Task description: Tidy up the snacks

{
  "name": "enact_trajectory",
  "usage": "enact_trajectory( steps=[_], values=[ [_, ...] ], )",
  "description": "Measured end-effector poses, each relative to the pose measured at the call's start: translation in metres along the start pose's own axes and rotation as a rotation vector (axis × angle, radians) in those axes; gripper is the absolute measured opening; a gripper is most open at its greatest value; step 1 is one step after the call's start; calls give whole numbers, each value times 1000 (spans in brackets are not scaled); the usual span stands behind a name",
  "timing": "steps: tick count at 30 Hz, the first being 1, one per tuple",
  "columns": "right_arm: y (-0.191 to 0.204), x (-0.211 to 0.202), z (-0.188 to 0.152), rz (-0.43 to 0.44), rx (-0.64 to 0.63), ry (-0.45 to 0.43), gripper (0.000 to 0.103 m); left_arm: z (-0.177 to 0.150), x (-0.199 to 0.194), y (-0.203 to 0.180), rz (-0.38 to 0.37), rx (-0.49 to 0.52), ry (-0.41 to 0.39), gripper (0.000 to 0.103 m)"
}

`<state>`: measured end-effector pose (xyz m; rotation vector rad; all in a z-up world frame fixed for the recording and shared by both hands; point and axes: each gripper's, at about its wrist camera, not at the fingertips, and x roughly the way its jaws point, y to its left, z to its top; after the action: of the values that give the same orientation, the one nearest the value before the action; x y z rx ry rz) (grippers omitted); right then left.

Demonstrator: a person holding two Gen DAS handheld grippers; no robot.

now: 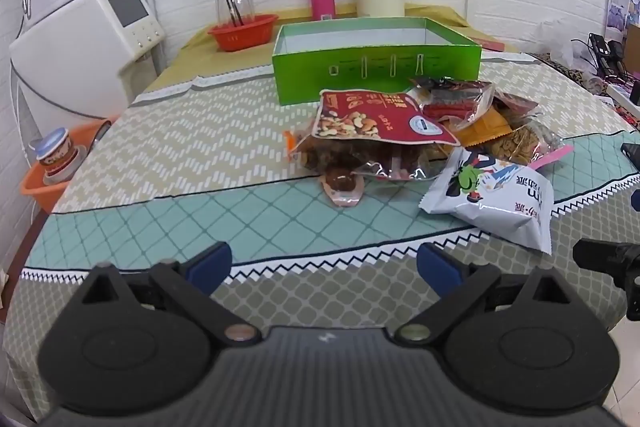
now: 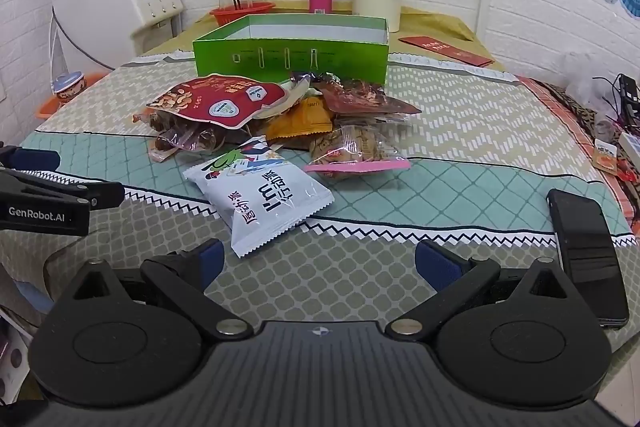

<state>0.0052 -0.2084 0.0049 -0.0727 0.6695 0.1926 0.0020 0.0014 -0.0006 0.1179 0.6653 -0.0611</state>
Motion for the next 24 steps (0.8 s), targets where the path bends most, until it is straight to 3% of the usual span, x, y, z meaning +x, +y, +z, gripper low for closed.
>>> enact_trajectory(
  steps=[24],
  values=[
    [1,4,1,4,-9,8,103,0,5,-4,-10,5,8,98]
  ],
)
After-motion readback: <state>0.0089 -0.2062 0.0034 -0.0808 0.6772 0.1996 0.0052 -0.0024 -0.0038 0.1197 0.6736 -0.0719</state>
